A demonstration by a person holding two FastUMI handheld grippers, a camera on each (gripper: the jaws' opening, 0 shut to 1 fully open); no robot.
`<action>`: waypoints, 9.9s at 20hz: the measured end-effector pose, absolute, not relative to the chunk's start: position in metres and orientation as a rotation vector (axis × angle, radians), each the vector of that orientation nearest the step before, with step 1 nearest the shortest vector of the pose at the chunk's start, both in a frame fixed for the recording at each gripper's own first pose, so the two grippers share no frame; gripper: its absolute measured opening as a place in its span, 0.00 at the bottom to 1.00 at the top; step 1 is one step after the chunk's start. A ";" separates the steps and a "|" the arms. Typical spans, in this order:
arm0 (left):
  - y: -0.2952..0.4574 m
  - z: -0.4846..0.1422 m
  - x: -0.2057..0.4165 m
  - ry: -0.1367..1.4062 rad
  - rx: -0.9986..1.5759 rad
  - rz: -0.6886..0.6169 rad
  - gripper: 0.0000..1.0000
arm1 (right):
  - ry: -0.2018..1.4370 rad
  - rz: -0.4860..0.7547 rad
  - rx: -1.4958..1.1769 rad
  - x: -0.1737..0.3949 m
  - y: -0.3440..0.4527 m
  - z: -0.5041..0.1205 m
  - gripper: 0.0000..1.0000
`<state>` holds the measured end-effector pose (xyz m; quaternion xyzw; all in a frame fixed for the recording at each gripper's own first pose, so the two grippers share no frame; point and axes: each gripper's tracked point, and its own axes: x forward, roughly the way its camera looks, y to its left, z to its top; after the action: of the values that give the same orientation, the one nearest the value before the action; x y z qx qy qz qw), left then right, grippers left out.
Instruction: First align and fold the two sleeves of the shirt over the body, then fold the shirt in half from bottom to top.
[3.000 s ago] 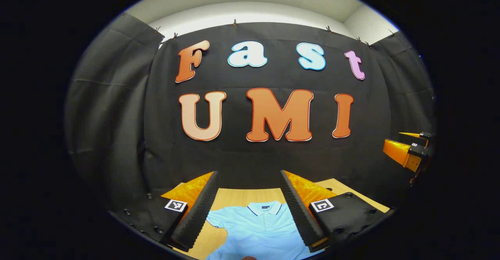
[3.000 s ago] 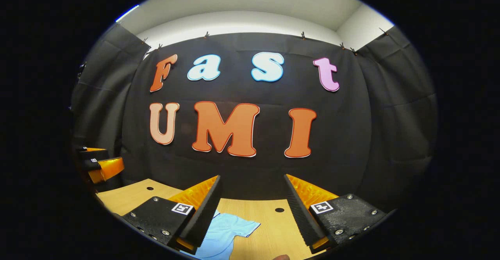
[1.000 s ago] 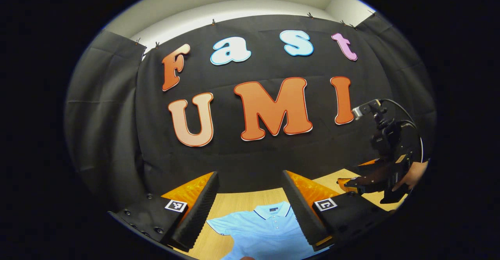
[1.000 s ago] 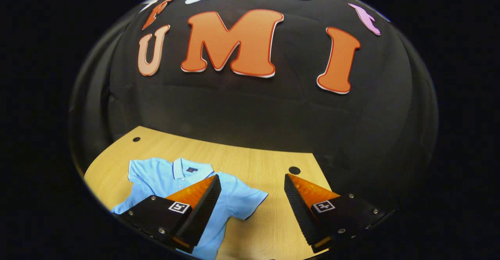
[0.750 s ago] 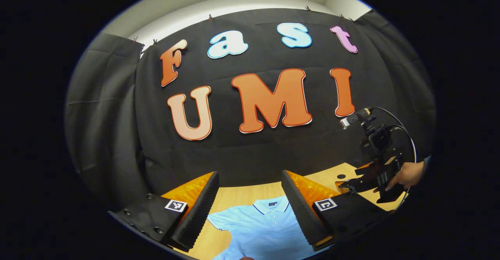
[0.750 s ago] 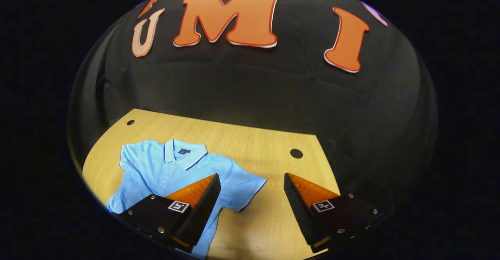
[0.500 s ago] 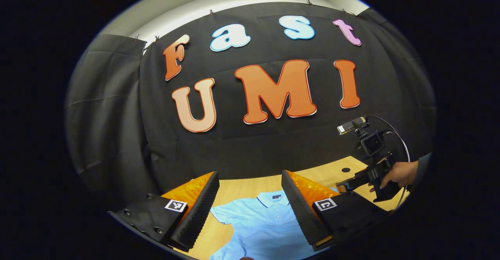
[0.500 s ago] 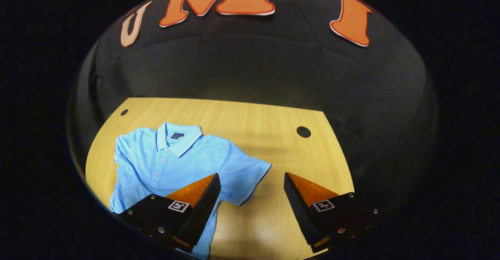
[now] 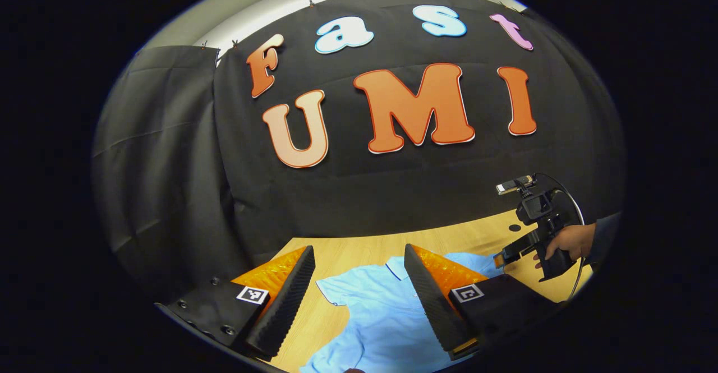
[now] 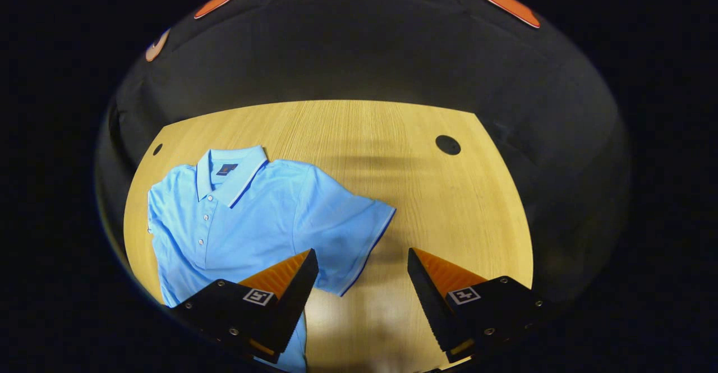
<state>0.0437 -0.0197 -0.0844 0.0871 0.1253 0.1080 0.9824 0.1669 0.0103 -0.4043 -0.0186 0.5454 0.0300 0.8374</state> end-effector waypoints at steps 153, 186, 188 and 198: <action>-0.058 -0.338 0.242 1.159 -0.173 -0.440 0.99 | 0.694 -0.197 0.198 -0.042 0.015 -0.184 0.99; 0.109 -0.384 -0.075 1.014 0.015 -0.163 1.00 | 1.088 0.301 0.062 -0.155 0.099 -0.337 0.99; 0.114 -0.394 -0.090 1.040 0.039 -0.165 1.00 | 1.135 0.294 0.061 -0.175 0.094 -0.348 0.99; 0.125 -0.434 -0.116 1.072 0.083 -0.189 1.00 | 1.230 0.312 0.056 -0.230 0.099 -0.377 0.99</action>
<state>-0.1164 0.1249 -0.4341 0.0394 0.5099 -0.0900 0.8546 -0.2298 0.0985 -0.3770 0.0260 0.5744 0.1456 0.8051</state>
